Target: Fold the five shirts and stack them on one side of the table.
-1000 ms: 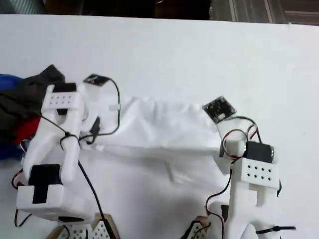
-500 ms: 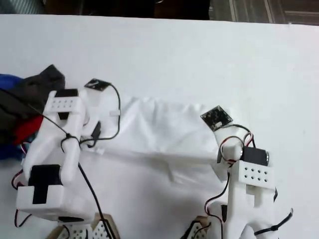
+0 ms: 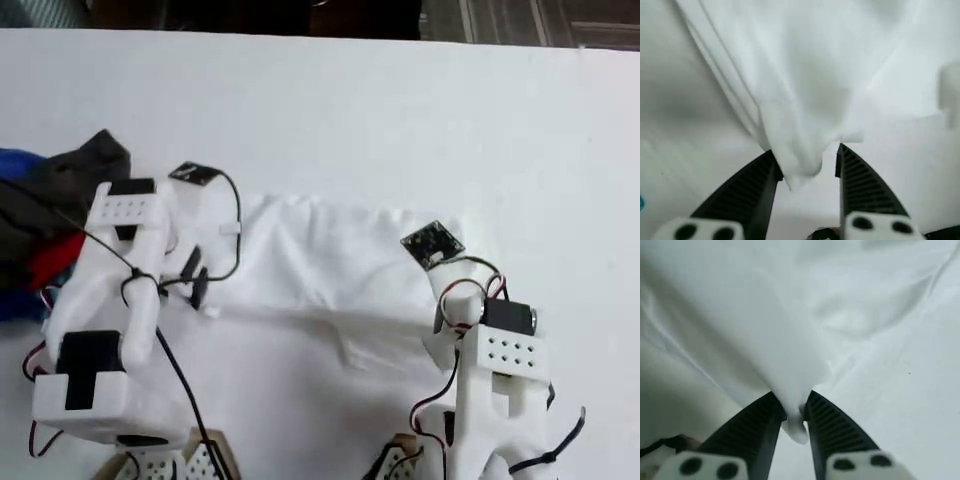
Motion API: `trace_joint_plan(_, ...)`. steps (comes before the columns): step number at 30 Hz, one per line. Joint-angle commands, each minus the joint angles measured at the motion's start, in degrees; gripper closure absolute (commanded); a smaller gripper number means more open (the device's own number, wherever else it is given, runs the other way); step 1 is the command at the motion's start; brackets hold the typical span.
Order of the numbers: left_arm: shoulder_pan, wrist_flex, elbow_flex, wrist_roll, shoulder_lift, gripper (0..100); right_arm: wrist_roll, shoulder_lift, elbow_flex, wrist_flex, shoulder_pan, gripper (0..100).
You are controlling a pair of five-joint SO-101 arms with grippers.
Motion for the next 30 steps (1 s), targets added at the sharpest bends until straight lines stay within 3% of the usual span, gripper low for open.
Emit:
trace_joint_plan(1, -0.53, 1.23, -0.57, -1.05, -3.25, 80, 0.35, -1.8, -1.76, 1.36, 0.84, 82.8)
trace_joint_plan(6, -1.14, 6.24, -7.16, -1.14, -4.84, 80, 0.0, -1.8, -7.91, 4.97, 0.66, 67.8)
trace_joint_plan(13, -2.9, 15.12, -28.35, -1.05, -4.92, 80, -0.09, -1.8, -23.03, 11.12, 0.84, 67.6)
trace_joint_plan(19, -0.53, 9.85, -33.8, 2.55, -4.4, 84, -0.35, -1.36, -32.79, 7.78, 0.66, 67.9)
trace_joint_plan(22, 2.9, 5.36, -34.33, 6.42, 0.53, 98, -5.54, -0.84, -33.05, 0.48, 0.31, 76.4)
trace_joint_plan(25, 6.77, 0.26, -34.42, 6.95, 8.88, 98, -10.81, 4.44, -32.53, -6.11, -2.95, 99.8)
trace_joint_plan(27, 8.18, -2.99, -35.74, 7.56, 15.12, 97, -11.78, 10.95, -32.79, -8.84, -5.76, 94.1)
trace_joint_plan(30, 8.18, -3.6, -42.68, 10.55, 24.88, 97, -12.22, 22.73, -34.11, -13.32, -8.48, 97.8)
